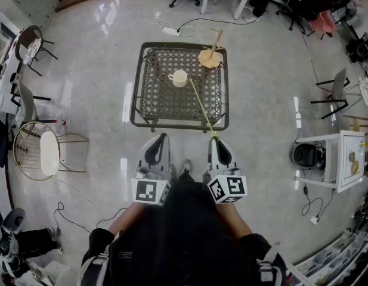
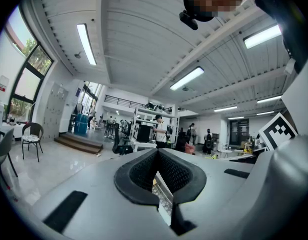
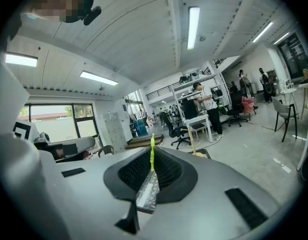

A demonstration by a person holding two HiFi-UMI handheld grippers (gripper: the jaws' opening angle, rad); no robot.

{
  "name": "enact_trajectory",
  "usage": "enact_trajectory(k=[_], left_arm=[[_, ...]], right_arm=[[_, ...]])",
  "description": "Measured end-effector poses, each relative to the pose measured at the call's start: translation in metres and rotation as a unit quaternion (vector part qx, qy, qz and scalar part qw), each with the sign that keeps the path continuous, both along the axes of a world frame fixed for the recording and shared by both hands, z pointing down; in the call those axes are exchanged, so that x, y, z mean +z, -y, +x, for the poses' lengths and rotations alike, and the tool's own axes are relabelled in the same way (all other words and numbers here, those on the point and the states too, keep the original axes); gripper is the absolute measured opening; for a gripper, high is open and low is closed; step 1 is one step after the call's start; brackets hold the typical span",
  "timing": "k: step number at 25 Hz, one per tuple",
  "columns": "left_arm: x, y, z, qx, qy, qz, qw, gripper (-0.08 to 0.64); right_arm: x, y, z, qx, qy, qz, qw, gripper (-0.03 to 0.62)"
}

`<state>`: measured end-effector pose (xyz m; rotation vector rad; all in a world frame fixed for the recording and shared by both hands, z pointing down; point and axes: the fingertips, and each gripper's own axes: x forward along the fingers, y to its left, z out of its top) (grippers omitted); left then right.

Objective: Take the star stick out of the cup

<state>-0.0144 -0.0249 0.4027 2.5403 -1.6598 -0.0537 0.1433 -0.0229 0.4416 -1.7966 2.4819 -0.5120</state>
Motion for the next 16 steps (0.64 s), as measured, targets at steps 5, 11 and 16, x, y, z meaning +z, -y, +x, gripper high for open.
enact_trajectory(k=[5,11,16], left_arm=[[0.0,0.001,0.002,0.001,-0.002,0.0,1.0,0.012],[0.002,0.001,0.006,0.002,-0.002,-0.001,1.0,0.012],[0.002,0.003,0.011,0.001,-0.002,-0.003,1.0,0.012]], right_arm=[[0.002,-0.001,0.003,0.003,0.004,-0.004,1.0,0.02],[0.003,-0.002,0.007,0.002,0.005,-0.005,1.0,0.02],[0.004,0.0,0.012,0.001,0.007,-0.005,1.0,0.02]])
